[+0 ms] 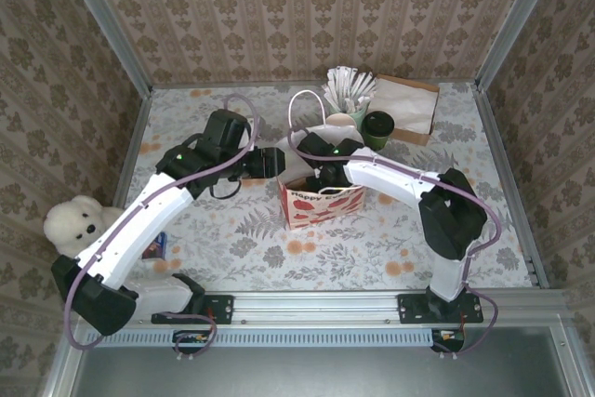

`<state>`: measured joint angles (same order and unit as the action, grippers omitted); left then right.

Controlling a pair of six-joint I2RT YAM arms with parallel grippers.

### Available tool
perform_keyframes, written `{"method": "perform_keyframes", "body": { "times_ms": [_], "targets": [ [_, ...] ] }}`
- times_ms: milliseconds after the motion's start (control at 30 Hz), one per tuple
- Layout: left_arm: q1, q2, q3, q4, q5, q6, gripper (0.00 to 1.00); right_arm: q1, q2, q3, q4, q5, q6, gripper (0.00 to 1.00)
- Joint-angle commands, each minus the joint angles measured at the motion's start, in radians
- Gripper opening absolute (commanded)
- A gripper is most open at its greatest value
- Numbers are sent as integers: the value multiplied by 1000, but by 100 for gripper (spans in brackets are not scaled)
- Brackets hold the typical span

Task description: Pack the takeout coffee

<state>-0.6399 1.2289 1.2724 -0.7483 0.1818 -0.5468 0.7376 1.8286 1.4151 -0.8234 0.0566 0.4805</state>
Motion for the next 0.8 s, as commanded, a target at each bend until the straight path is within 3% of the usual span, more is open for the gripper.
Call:
{"method": "perform_keyframes", "body": {
  "times_ms": [0, 267, 533, 767],
  "targets": [
    [6, -14, 9, 4, 49, -7, 59, 5, -46, -28, 77, 48, 24, 44],
    [9, 15, -1, 36, 85, -9, 48, 6, 7, -39, 84, 48, 21, 44],
    [17, 6, -40, 98, 74, -30, 25, 5, 27, -43, 95, 40, 22, 44],
    [20, 33, -11, 61, 76, -11, 11, 5, 69, -35, 72, 69, 4, 44]
  ]
}}
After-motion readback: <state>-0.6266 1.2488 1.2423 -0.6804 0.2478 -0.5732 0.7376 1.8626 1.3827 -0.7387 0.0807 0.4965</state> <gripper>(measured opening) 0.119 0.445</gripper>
